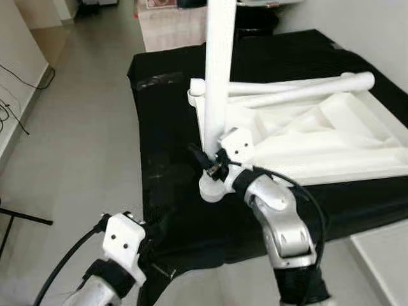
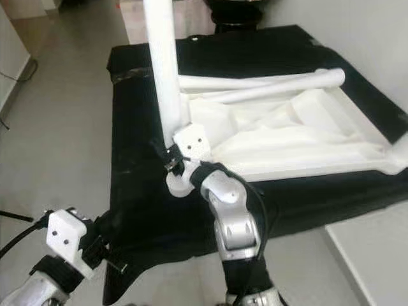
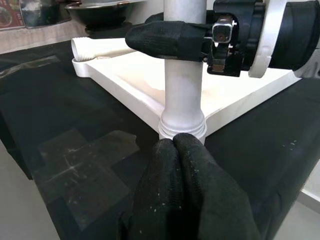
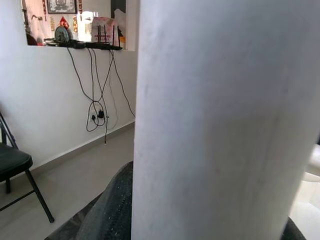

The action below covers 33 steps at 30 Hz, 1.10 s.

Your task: Building children table

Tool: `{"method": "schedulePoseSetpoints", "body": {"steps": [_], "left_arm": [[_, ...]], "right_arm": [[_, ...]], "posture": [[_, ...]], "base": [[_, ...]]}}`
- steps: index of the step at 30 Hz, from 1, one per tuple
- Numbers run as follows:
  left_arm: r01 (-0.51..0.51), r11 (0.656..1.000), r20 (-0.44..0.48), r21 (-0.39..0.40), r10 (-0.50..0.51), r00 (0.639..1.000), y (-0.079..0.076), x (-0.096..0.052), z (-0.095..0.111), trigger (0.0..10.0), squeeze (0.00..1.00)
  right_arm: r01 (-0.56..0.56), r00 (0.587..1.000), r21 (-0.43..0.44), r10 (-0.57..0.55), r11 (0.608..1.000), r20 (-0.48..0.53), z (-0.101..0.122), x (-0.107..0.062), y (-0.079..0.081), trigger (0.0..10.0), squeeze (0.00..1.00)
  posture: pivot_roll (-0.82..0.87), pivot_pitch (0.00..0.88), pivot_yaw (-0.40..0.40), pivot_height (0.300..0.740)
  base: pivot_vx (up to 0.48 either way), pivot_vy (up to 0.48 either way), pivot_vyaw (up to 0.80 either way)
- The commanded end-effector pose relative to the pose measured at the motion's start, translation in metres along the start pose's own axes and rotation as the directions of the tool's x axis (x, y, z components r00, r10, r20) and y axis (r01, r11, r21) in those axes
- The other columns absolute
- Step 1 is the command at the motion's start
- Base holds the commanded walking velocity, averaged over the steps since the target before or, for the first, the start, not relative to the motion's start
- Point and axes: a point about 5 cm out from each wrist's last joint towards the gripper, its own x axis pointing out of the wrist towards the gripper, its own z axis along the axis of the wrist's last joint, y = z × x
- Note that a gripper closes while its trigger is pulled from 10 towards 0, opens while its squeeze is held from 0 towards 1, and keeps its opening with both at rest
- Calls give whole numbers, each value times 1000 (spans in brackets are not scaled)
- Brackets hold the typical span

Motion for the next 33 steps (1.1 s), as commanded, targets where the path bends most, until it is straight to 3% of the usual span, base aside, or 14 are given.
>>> {"method": "schedulePoseSetpoints", "body": {"steps": [1,3,4,7,8,9,10,11,12,13,18,29,30,33], "left_arm": [[-21,1000,-10,2,21,1000,4,-1,-4,10000,0],[-24,1000,-9,3,24,1000,5,-1,-4,10000,0],[-23,1000,-9,1,23,1000,5,0,-3,10000,0],[-21,1000,-9,-2,21,1000,4,0,-3,10000,0],[-13,1000,-8,-7,13,1000,3,0,-3,10000,0],[-10,1000,-7,-9,10,1000,2,-1,-2,10000,0],[-10,1000,-7,-9,10,1000,2,-1,-2,10000,0],[-9,1000,-6,-10,9,1000,1,-1,-2,10000,0],[-9,1000,-6,-10,9,1000,1,-1,-2,10000,0],[-8,1000,-6,-11,8,1000,1,-2,-2,10000,0],[-8,1000,-10,-11,8,1000,-3,-6,0,10000,0],[-1,1000,-26,-12,1,1000,-8,-13,2,10000,0],[0,1000,-30,-13,-1,1000,-10,-15,2,10000,0],[1,1000,-31,-15,-1,1000,-11,-15,2,10000,0]], "right_arm": [[-27,986,7,28,1000,-165,-26,-6,-6,10000,0],[-53,988,36,58,998,-146,-21,-5,-8,10000,0],[-133,983,77,141,988,-115,-12,-4,-4,10000,1000],[-226,971,112,232,968,-52,2,-1,-1,10000,1000],[-382,924,110,376,918,73,27,2,0,10000,1000],[-501,863,59,493,863,113,36,1,-5,10000,765],[-501,863,59,493,863,113,36,1,-5,10000,765],[-576,813,19,569,817,123,41,-1,-10,10000,192],[-576,813,19,569,817,123,41,-1,-10,10000,192],[-655,750,-18,653,756,105,42,-3,-17,10000,0],[-779,626,-15,779,627,47,45,3,-43,10000,0],[-838,545,0,838,545,21,53,17,-64,10000,0],[-851,525,9,851,525,17,53,19,-68,0,0],[-861,509,16,860,509,20,52,19,-70,0,0]], "posture": [[40,142,-4,740],[40,142,-4,740],[35,147,-2,740],[35,151,-1,740],[38,154,-1,740],[48,161,-4,740],[48,161,-4,740],[48,161,-4,740],[48,161,-4,740],[54,165,-6,740],[94,181,-10,740],[139,195,-19,740],[140,198,-22,740],[140,198,-22,740]], "base": [[0,0,0],[0,0,0],[0,0,0],[0,0,0],[0,0,0],[0,0,0],[0,0,0],[0,0,0],[0,0,0],[0,0,0],[0,0,0],[0,0,0],[0,0,0],[0,0,0]]}}
